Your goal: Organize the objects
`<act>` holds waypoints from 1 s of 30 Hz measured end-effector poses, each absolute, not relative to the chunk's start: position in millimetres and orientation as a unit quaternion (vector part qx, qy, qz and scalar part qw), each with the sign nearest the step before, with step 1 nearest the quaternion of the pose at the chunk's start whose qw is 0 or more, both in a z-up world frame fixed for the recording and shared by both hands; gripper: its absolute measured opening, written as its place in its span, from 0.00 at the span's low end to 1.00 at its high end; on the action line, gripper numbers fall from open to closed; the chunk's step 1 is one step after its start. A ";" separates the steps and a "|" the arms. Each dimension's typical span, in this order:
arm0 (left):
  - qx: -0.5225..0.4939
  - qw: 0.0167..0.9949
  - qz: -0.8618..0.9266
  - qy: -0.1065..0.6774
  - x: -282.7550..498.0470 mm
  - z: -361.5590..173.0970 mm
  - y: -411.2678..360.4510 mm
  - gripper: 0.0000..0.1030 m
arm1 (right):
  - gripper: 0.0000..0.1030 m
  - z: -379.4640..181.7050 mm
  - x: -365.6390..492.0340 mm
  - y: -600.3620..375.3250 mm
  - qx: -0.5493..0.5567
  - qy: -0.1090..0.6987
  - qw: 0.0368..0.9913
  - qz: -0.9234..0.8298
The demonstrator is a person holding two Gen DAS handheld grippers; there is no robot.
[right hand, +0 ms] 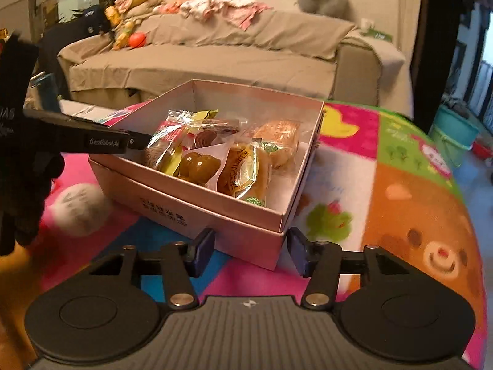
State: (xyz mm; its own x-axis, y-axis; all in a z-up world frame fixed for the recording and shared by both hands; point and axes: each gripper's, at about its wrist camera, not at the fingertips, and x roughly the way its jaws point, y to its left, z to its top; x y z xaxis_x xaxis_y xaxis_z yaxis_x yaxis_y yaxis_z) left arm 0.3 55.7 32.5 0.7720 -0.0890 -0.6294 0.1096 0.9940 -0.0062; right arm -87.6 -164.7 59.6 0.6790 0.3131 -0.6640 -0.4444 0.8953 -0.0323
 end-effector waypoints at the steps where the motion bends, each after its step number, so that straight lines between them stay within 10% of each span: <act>1: 0.018 0.941 -0.057 0.334 17.1 32.1 50.7 0.15 | 0.51 59.4 -79.2 -167.2 -0.095 0.341 0.913 0.201; 6: -0.004 0.949 -0.075 0.307 94.4 22.6 37.5 0.18 | 0.58 54.2 -12.4 -175.0 -0.098 0.328 0.927 0.151; 11: 0.041 0.954 -0.037 0.294 113.1 19.8 45.5 0.63 | 0.71 42.4 31.9 -174.4 -0.094 0.318 0.935 0.125; 17: 0.009 0.975 -0.009 0.220 55.9 40.6 57.6 0.65 | 1.00 40.6 8.5 -175.2 -0.070 0.304 0.945 0.099; 30: 0.020 0.944 -0.068 0.322 -111.7 2.6 32.3 0.61 | 1.00 25.6 -114.6 -182.9 -0.029 0.355 0.933 0.054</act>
